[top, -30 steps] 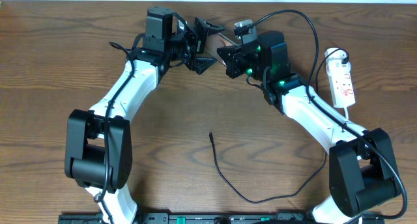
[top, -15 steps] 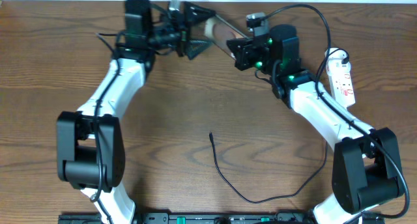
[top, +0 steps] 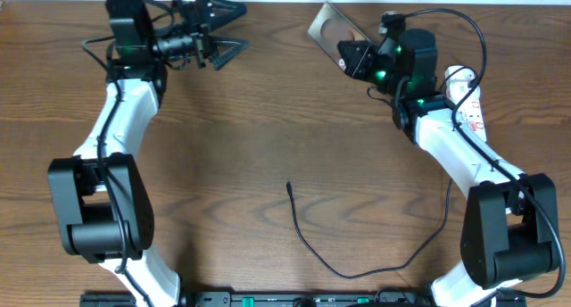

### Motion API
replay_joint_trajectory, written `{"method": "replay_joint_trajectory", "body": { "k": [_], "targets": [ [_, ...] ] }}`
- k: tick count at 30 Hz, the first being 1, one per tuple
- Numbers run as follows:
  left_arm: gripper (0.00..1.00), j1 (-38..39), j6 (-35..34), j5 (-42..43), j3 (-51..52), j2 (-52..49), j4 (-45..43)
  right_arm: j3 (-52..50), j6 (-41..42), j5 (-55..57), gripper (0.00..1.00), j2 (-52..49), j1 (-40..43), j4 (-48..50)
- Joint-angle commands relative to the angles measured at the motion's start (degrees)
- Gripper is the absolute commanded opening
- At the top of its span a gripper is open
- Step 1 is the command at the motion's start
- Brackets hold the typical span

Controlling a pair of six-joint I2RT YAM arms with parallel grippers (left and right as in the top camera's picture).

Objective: Plug charger to phone and switch on socket

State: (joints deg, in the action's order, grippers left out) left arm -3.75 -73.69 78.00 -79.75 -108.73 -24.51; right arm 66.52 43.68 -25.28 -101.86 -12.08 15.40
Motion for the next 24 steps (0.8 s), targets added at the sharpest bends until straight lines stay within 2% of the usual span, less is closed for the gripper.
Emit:
{"method": "replay_joint_trajectory", "body": {
  "k": [1,6,11,18,24],
  "targets": [
    [0.96,-1.1,7.1,0.8,-1.3,1.2,-0.4,0.5,17.5,-4.8,0.01,0.5,0.3,4.2],
    [0.96,-1.2,7.3,-4.2,-1.3,1.2,-0.4,0.5,34.2,-5.3,0.01,0.5,-1.7,11.9],
    [0.96,-1.1,7.2,-9.4,-1.3,1.2,0.0,0.5,46.0,-5.0,0.01,0.5,-4.8,14.2],
    [0.96,-0.5,6.5,-11.3,-1.3,1.2,0.0,0.5,50.9,2.1,0.01,0.5,-11.3,19.0],
    [0.96,0.0,0.4,-12.4,-1.3,1.2,-0.1,0.5,53.2,10.5,0.01,0.5,-16.7,21.8]
  ]
}}
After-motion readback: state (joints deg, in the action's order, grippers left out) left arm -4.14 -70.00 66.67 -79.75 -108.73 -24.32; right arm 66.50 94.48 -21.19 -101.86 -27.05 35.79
